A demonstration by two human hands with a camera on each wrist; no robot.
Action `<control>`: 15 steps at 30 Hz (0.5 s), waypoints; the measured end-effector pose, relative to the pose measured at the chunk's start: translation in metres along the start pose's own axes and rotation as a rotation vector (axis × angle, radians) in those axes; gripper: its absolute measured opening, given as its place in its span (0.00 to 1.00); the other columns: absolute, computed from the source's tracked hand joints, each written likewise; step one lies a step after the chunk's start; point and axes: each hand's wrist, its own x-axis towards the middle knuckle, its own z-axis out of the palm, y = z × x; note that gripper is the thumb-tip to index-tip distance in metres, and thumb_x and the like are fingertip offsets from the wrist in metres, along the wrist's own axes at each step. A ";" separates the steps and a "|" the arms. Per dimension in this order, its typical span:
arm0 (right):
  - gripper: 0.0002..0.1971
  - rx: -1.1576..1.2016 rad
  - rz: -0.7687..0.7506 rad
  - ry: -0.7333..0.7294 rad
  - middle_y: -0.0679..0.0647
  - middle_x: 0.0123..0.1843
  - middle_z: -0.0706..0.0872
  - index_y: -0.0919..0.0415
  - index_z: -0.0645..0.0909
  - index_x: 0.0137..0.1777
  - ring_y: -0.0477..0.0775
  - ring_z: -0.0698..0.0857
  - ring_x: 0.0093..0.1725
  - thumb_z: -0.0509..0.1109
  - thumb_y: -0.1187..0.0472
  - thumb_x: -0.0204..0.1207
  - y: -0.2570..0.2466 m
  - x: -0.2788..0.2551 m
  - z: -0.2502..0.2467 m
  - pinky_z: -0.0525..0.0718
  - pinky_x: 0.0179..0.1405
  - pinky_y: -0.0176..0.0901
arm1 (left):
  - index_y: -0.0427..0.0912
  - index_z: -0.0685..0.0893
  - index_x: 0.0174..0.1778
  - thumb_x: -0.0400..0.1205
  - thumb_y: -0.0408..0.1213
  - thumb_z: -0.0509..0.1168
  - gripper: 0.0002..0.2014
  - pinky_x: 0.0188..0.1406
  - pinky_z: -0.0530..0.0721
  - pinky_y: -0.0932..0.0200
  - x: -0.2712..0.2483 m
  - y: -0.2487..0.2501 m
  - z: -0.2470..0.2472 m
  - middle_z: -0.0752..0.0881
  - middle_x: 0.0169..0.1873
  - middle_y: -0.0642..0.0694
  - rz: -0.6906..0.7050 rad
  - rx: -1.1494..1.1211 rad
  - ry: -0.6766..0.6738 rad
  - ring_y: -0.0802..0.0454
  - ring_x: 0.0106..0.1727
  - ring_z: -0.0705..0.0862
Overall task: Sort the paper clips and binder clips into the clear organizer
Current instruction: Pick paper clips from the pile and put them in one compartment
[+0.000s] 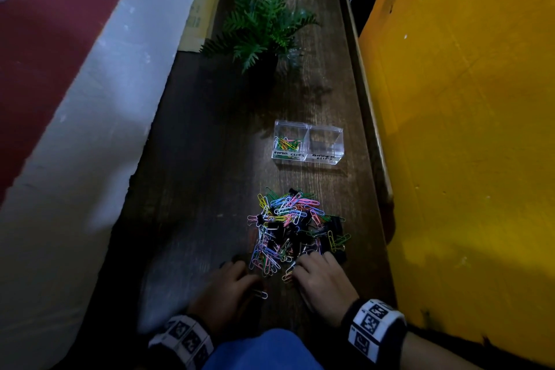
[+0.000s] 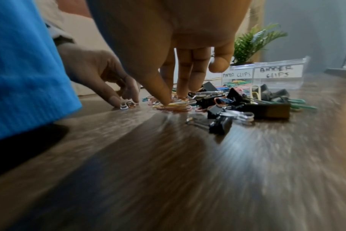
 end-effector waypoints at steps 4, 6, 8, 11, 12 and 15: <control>0.11 -0.033 -0.036 -0.089 0.45 0.37 0.84 0.49 0.85 0.38 0.47 0.80 0.36 0.83 0.54 0.58 0.000 0.009 -0.006 0.79 0.35 0.40 | 0.57 0.80 0.46 0.74 0.53 0.59 0.10 0.41 0.72 0.62 0.005 0.001 0.002 0.77 0.41 0.57 -0.017 0.059 0.009 0.56 0.43 0.77; 0.12 -0.022 -0.031 -0.128 0.44 0.35 0.83 0.49 0.85 0.38 0.46 0.79 0.35 0.84 0.54 0.56 0.000 0.012 -0.009 0.79 0.35 0.39 | 0.54 0.81 0.44 0.75 0.54 0.56 0.13 0.42 0.77 0.58 0.007 0.001 0.000 0.78 0.42 0.55 -0.041 0.067 -0.002 0.53 0.44 0.79; 0.14 -0.001 -0.018 -0.143 0.44 0.36 0.83 0.49 0.84 0.40 0.47 0.79 0.35 0.84 0.55 0.56 0.000 0.014 -0.007 0.80 0.35 0.40 | 0.53 0.82 0.42 0.74 0.55 0.55 0.14 0.42 0.78 0.60 0.007 0.002 -0.002 0.79 0.41 0.54 -0.068 0.080 -0.023 0.53 0.42 0.80; 0.15 0.011 -0.004 -0.153 0.46 0.36 0.83 0.50 0.82 0.43 0.49 0.79 0.35 0.83 0.59 0.58 -0.001 0.017 -0.005 0.80 0.35 0.42 | 0.51 0.81 0.42 0.74 0.55 0.54 0.15 0.42 0.80 0.59 0.006 0.003 -0.002 0.80 0.42 0.52 -0.084 0.076 -0.044 0.52 0.43 0.81; 0.15 0.005 -0.010 -0.153 0.46 0.36 0.83 0.51 0.83 0.42 0.49 0.79 0.34 0.83 0.60 0.56 -0.001 0.018 -0.004 0.80 0.34 0.42 | 0.49 0.82 0.44 0.74 0.56 0.52 0.18 0.45 0.81 0.56 0.007 0.004 -0.001 0.80 0.45 0.50 -0.096 0.064 -0.058 0.49 0.46 0.81; 0.15 0.008 -0.020 -0.162 0.46 0.32 0.82 0.51 0.83 0.36 0.49 0.79 0.31 0.84 0.59 0.52 -0.001 0.018 -0.006 0.80 0.31 0.41 | 0.46 0.80 0.53 0.72 0.58 0.43 0.28 0.54 0.78 0.52 0.009 0.007 -0.001 0.79 0.52 0.47 -0.116 0.059 -0.116 0.47 0.55 0.78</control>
